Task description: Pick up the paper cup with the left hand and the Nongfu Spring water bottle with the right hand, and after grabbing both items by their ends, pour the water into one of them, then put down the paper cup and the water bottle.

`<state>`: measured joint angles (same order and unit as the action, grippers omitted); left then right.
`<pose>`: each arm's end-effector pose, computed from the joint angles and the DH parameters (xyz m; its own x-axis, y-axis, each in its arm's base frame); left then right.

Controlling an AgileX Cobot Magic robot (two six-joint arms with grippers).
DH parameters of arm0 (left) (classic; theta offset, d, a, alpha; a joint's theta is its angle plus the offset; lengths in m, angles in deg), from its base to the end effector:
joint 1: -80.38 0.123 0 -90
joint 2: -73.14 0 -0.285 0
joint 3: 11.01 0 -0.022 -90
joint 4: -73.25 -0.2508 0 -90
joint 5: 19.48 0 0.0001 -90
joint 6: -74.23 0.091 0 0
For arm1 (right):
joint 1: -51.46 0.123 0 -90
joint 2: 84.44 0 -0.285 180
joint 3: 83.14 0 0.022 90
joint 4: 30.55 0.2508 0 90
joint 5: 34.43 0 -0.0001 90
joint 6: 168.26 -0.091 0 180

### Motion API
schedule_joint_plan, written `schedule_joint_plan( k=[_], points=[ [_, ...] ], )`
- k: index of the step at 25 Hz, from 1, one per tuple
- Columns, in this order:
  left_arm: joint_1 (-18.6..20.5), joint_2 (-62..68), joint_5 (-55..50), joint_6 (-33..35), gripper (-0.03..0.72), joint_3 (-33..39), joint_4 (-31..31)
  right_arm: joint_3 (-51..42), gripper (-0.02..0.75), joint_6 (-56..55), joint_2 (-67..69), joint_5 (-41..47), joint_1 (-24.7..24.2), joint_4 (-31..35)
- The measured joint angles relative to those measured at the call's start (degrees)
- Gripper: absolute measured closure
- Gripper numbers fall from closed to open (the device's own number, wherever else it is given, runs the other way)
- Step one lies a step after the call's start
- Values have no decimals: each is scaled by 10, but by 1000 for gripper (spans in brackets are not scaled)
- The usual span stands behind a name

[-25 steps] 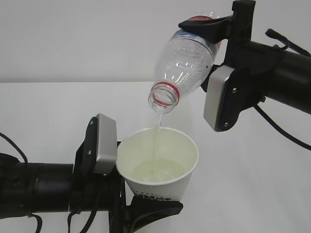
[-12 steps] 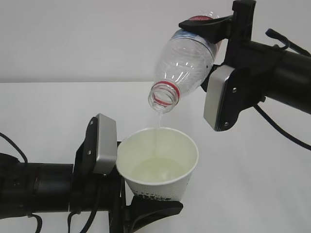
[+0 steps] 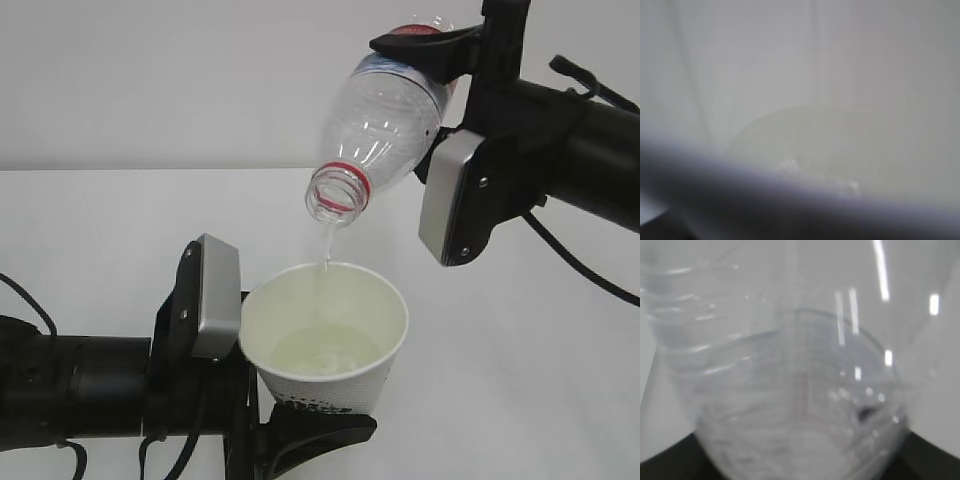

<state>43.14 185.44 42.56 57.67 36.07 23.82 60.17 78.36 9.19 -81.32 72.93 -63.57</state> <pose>0.1868 -0.2186 0.1381 -0.0473 0.2319 -0.9716 0.9870 0.1603 -0.0098 0.2724 0.1460 0.2641 0.7056 -0.7083 0.0205 0.0319 0.0028 -0.9995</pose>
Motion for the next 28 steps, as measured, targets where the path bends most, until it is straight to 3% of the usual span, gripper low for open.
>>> schedule_joint_plan(
  k=[28],
  points=[
    [0, 0, 0, 0, 187, 0, 16, 0, 262, 2, 0, -3, 0, 5]
  ],
)
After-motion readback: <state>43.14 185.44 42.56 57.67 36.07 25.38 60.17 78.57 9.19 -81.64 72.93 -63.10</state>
